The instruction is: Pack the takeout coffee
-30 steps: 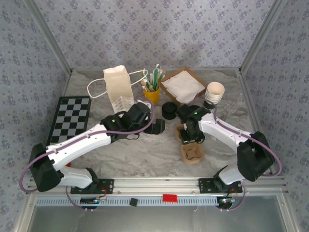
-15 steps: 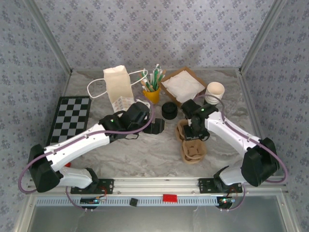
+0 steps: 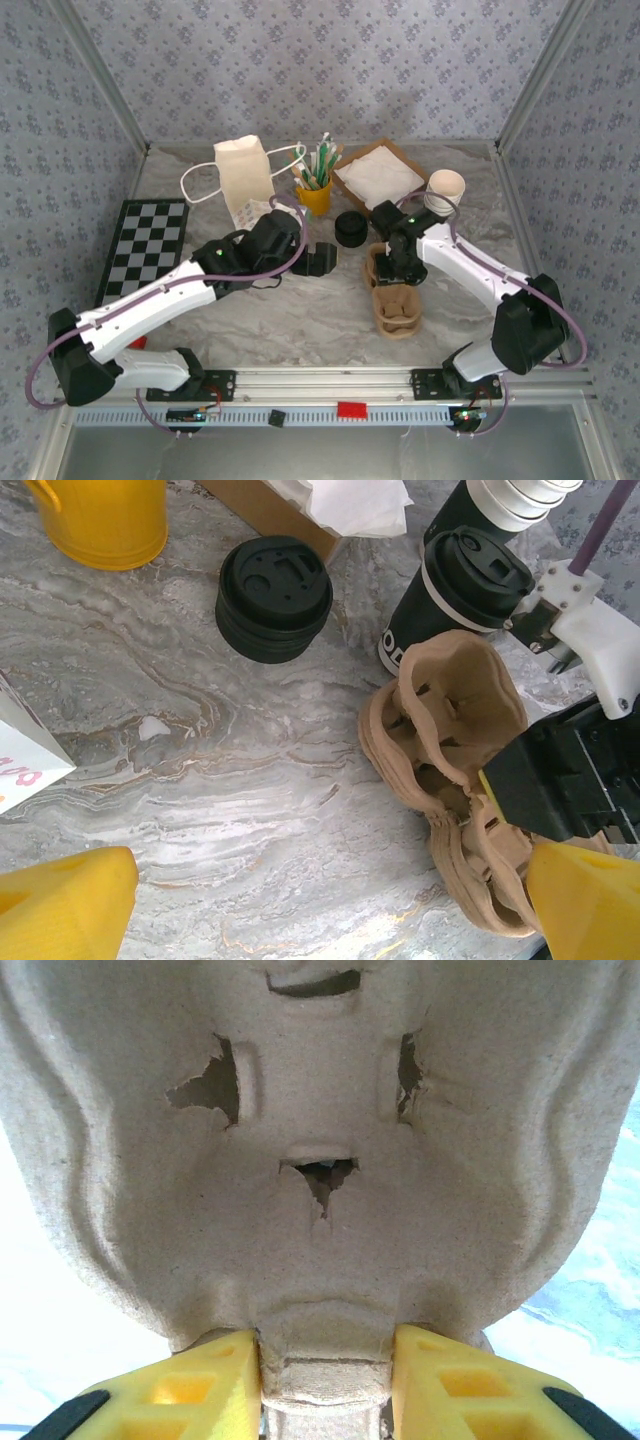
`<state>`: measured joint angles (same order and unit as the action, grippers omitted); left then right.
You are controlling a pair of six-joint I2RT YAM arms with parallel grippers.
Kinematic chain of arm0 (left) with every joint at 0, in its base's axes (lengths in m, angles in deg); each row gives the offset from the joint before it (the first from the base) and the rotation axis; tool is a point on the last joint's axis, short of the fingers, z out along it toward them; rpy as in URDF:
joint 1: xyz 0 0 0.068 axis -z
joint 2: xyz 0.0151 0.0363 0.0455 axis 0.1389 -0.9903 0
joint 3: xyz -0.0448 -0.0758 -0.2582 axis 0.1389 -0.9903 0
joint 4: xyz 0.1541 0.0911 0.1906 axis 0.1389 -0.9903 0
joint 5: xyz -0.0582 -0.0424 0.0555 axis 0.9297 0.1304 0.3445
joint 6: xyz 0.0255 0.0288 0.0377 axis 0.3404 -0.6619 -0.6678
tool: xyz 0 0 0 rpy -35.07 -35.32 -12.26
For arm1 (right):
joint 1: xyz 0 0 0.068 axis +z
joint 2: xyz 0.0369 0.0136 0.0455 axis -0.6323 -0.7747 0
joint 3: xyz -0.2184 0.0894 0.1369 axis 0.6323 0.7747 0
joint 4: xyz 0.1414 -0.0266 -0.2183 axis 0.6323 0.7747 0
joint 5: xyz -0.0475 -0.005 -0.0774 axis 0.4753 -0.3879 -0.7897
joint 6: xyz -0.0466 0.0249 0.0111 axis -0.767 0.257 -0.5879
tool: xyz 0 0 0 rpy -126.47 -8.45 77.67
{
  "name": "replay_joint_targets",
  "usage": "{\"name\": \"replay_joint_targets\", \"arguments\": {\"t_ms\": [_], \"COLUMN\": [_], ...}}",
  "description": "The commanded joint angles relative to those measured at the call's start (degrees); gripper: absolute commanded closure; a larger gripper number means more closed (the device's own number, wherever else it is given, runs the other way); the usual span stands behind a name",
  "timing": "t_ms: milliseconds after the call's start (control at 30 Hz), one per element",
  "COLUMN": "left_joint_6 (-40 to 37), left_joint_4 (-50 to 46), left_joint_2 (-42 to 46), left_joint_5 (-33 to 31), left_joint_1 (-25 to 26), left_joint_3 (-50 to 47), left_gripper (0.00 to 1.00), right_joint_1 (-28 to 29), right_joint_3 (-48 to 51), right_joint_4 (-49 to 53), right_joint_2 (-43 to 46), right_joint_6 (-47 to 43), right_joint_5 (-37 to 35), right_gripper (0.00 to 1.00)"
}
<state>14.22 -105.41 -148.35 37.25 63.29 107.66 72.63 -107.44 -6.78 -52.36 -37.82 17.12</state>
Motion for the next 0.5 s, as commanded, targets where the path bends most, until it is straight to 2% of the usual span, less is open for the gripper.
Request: {"name": "replay_joint_targets", "arguments": {"t_ms": [0, 133, 400, 467], "left_joint_6": [-0.08, -0.29, -0.34, -0.19], "left_joint_4": [-1.86, -1.64, -1.75, -1.74], "left_joint_2": [1.25, 1.09, 0.78, 0.74], "left_joint_5": [-1.3, -1.29, -1.3, -1.25], "left_joint_1": [0.41, 0.46, 0.44, 0.41], "left_joint_3": [-0.26, -0.37, 0.16, 0.28], "left_gripper": [0.01, 0.0, 0.0, 0.0], "right_joint_1": [0.24, 0.31, 0.6, 0.74], "right_joint_3": [1.08, 1.45, 2.32, 2.59], "right_joint_4": [-0.77, -1.64, -1.71, -1.63], "right_joint_2": [-0.61, -0.64, 0.27, 0.75], "right_joint_6": [1.82, 1.92, 1.37, 0.62], "right_joint_5": [0.76, 0.89, -0.29, -0.07], "right_gripper": [0.63, 0.56, 0.61, 0.58]}}
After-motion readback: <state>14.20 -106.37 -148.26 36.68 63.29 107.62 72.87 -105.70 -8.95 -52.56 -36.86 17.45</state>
